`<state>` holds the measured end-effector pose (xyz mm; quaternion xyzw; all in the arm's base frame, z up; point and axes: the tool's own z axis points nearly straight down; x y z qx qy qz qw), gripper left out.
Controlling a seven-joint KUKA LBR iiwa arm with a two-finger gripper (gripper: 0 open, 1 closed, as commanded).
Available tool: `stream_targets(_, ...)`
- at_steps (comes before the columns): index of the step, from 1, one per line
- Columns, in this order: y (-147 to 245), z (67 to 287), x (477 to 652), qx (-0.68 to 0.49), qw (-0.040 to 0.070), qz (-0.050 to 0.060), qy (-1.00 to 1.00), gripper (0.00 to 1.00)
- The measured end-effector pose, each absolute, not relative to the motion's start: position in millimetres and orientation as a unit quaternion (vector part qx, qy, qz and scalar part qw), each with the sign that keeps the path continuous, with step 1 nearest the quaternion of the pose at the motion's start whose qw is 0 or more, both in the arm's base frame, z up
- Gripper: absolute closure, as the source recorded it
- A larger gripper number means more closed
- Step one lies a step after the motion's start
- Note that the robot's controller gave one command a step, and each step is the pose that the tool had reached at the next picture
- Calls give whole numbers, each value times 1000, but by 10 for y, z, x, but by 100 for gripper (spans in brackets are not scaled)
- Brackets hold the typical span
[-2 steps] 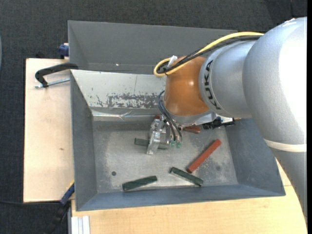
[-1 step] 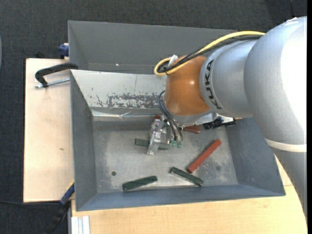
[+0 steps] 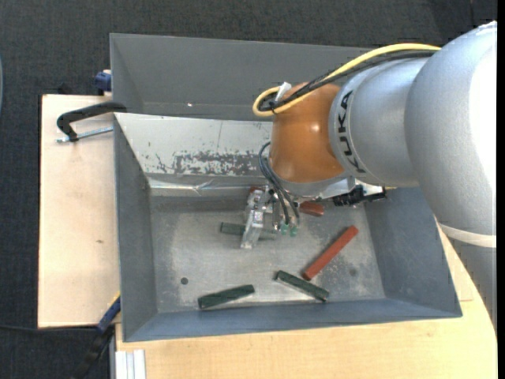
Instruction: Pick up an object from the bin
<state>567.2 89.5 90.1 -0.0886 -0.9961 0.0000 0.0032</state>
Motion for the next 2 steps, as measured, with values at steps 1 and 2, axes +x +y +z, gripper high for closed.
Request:
stream_targets(1,896,1136,5684,-88,1,0,-996,100)
stream_targets(2,900,1296,5706,-88,-4,-2,-996,100)
